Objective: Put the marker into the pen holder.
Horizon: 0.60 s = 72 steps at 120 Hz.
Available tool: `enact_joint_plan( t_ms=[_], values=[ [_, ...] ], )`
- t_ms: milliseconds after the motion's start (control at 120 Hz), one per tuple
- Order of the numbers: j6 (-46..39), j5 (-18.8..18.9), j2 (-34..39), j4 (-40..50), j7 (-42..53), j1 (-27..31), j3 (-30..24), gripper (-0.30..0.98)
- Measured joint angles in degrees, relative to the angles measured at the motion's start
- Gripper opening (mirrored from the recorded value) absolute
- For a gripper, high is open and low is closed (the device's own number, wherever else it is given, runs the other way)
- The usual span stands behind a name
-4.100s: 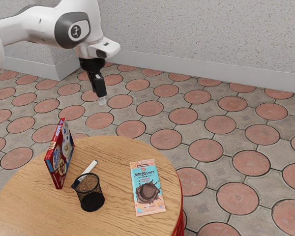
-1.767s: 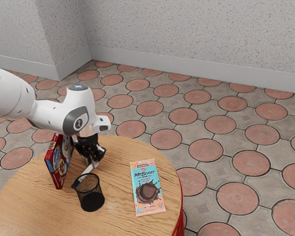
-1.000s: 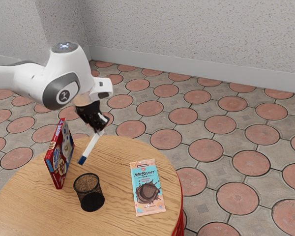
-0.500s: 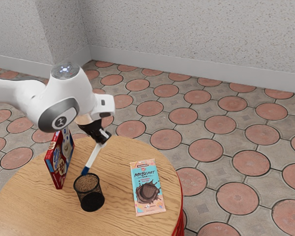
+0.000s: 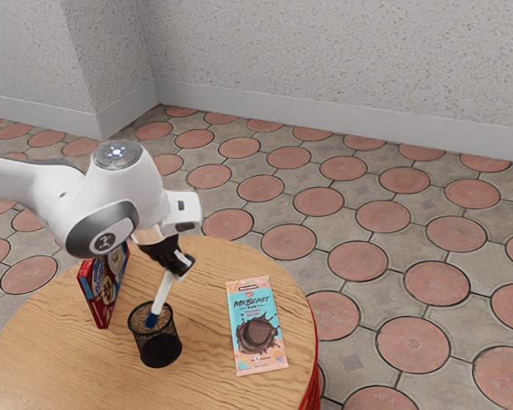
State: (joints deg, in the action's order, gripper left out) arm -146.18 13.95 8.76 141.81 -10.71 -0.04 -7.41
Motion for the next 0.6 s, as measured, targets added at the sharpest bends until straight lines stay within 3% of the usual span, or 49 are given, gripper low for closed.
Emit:
enact_joint_plan(
  t_ms=[183,367,508,600],
  values=[
    [-0.23,-0.11,0.1,2.63,-0.89,-0.33,-0.37,-0.07],
    [1.33,-1.53,1.45,1.18,0.26,-0.48,-0.43,0.32],
    [20.56,-5.09,-0.1,-26.61,3.76,-1.63,-0.35,0.5],
    [31.7,-6.66,0.16,-33.44,6.88,-1.56,-0.02,0.56]
  ],
)
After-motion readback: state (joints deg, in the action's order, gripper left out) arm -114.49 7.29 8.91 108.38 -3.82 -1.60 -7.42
